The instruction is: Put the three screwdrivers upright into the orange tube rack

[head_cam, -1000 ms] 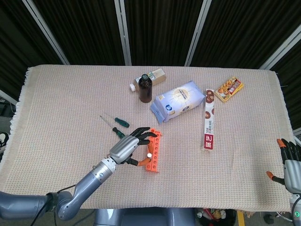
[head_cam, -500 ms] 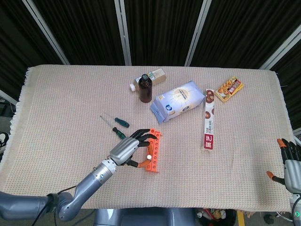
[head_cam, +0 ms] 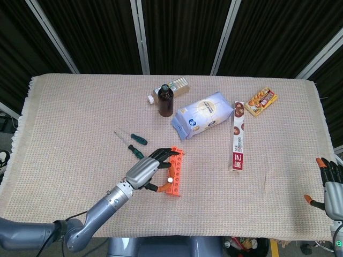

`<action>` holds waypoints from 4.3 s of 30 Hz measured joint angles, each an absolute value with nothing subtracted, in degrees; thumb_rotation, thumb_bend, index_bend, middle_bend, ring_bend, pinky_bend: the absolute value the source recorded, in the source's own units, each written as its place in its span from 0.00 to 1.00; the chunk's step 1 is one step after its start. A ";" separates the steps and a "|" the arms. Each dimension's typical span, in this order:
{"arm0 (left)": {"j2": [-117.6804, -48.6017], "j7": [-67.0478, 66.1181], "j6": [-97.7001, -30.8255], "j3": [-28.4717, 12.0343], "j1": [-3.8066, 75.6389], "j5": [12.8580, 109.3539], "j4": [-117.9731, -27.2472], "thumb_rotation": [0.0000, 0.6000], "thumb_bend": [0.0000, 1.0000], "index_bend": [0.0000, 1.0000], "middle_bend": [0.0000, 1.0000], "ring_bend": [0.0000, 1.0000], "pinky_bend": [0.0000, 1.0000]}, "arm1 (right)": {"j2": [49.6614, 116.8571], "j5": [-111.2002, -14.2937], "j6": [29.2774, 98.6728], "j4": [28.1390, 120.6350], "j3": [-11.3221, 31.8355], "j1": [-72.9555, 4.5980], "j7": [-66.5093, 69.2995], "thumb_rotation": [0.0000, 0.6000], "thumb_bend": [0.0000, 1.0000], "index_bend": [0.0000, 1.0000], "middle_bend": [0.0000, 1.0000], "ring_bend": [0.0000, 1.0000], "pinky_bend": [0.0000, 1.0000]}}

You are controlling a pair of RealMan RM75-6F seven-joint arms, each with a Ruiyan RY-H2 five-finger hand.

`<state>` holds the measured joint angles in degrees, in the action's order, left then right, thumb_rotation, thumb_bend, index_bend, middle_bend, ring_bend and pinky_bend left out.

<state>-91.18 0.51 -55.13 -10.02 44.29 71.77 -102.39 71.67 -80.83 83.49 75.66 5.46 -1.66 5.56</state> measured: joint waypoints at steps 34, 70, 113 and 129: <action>-79.77 -9.85 -58.27 -12.21 43.46 73.51 -98.46 1.00 0.35 0.49 0.01 0.00 0.00 | 71.25 -81.53 83.60 76.55 5.66 -2.22 5.23 1.00 0.00 0.00 0.06 0.00 0.05; -94.39 -41.76 -49.40 -2.21 50.70 75.59 -72.21 1.00 0.30 0.38 0.00 0.00 0.00 | 71.20 -80.64 83.63 77.00 5.72 -1.99 4.40 1.00 0.00 0.00 0.06 0.00 0.05; -98.10 -33.89 -49.90 -4.34 51.67 75.06 -68.87 1.00 0.48 0.84 0.12 0.00 0.00 | 70.74 -80.61 83.16 78.31 5.71 -2.16 2.93 1.00 0.00 0.02 0.06 0.00 0.06; -79.78 -6.94 -56.38 -11.85 46.04 74.49 -96.56 1.00 0.49 0.83 0.13 0.00 0.00 | 69.81 -87.80 81.61 78.82 2.68 -4.52 4.09 1.00 0.00 0.05 0.07 0.00 0.06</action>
<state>-79.78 -6.94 -56.38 -11.85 46.04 74.49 -96.56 69.81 -87.80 81.61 78.82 2.68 -4.52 4.09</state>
